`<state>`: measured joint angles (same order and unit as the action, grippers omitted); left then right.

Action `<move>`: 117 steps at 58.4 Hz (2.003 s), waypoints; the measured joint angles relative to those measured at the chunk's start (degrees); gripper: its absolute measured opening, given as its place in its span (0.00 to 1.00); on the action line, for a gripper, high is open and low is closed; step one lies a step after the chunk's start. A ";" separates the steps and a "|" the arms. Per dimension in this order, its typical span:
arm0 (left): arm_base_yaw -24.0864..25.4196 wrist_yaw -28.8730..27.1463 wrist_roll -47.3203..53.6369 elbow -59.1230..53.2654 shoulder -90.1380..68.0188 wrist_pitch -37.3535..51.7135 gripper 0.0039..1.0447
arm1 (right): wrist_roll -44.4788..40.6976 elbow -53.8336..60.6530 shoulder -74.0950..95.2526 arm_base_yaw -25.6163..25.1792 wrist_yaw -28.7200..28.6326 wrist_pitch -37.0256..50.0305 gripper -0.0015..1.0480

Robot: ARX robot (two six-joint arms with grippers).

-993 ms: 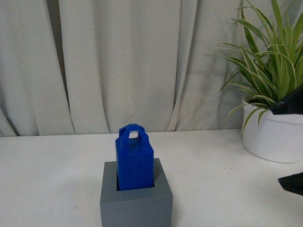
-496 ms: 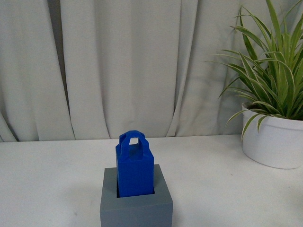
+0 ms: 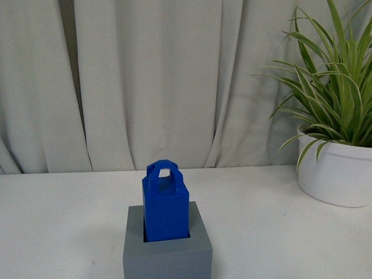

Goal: Insert blue part into gray base

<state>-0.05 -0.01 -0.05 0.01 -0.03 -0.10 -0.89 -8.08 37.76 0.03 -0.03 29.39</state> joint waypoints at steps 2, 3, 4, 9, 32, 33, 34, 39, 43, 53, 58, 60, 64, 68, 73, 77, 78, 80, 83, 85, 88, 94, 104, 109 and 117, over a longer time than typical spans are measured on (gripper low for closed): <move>0.00 0.00 0.00 0.00 0.00 0.00 0.04 | 0.09 0.72 -1.07 0.00 -0.02 -0.39 0.01; 0.00 0.02 0.00 0.00 0.00 0.00 0.04 | 0.11 0.90 -1.31 0.00 0.00 -0.48 0.01; 0.00 0.02 0.00 0.00 0.00 0.00 0.04 | 0.13 1.22 -1.84 0.00 0.00 -0.68 0.01; 0.00 0.02 0.00 0.00 0.00 0.00 0.04 | 0.15 2.40 -3.93 0.00 0.00 -1.73 0.01; 0.00 0.00 -0.02 0.00 0.00 0.00 0.04 | 0.17 5.66 -13.68 0.00 -0.02 -8.00 0.01; 0.00 0.00 0.00 0.00 0.00 0.00 0.04 | 0.17 5.70 -13.92 0.00 -0.02 -8.17 0.01; 0.00 0.00 0.00 0.00 0.00 0.00 0.04 | 0.20 5.81 -14.34 0.00 -0.02 -8.50 0.01; 0.00 0.00 0.00 0.00 0.00 0.00 0.04 | 0.20 7.13 -15.65 0.00 -0.02 -7.91 0.01; 0.00 0.00 0.00 0.00 0.00 0.00 0.04 | 0.24 7.80 -16.92 0.00 0.00 -8.66 0.01; 0.00 0.00 0.00 0.00 0.00 0.00 0.04 | 0.26 7.82 -21.99 0.00 -0.02 -13.31 0.01; 0.00 0.00 0.00 0.00 0.00 0.00 0.04 | 0.26 7.82 -24.06 0.00 -0.02 -15.52 0.01; 0.00 0.00 0.00 0.00 0.00 0.00 0.04 | 0.26 7.82 -24.90 0.00 -0.02 -16.33 0.01; 0.00 0.00 0.00 0.00 0.00 0.00 0.04 | 0.26 7.80 -25.90 0.00 -0.02 -17.27 0.01; 0.00 0.02 0.00 0.00 0.00 0.00 0.04 | 0.26 7.80 -26.84 0.00 -0.02 -18.23 0.01; 0.00 0.00 0.00 0.00 0.00 0.00 0.04 | 0.26 7.80 -28.13 0.00 -0.02 -19.54 0.01; 0.00 0.00 0.00 0.00 0.00 0.00 0.04 | 0.26 7.76 -33.46 0.00 -0.15 -26.82 0.01; 0.00 0.00 -0.02 0.00 0.00 0.00 0.04 | 0.28 7.76 -34.73 0.00 -0.13 -28.22 0.01; 0.00 -0.02 0.00 0.00 0.00 0.00 0.04 | 0.26 7.76 -36.15 0.00 -0.11 -28.89 0.01; 0.00 0.00 0.00 0.00 0.00 0.00 0.04 | 0.26 7.76 -37.44 0.00 -0.13 -29.03 0.01; 0.00 0.00 0.00 0.00 0.00 0.00 0.04 | 0.26 7.76 -37.46 0.00 -0.07 -29.20 0.01; 0.00 0.00 0.00 0.00 0.00 0.00 0.04 | 0.26 7.76 -37.46 0.00 -0.09 -29.27 0.01; 0.00 0.00 0.00 0.00 0.00 0.00 0.04 | 0.26 7.76 -37.51 0.00 -0.09 -29.29 0.15; 0.00 0.00 0.00 0.00 0.00 0.00 0.04 | 0.26 7.76 -37.51 0.00 -0.09 -29.29 0.47; 0.00 0.00 0.00 0.00 0.00 0.00 0.04 | 0.26 7.76 -37.51 0.00 -0.09 -29.29 0.62; 0.00 0.00 0.00 0.00 0.00 0.00 0.04 | 0.26 7.76 -37.51 0.00 -0.09 -29.29 0.84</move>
<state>-0.05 -0.01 -0.05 0.01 -0.03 -0.10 -0.62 -0.32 0.25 0.03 -0.12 0.10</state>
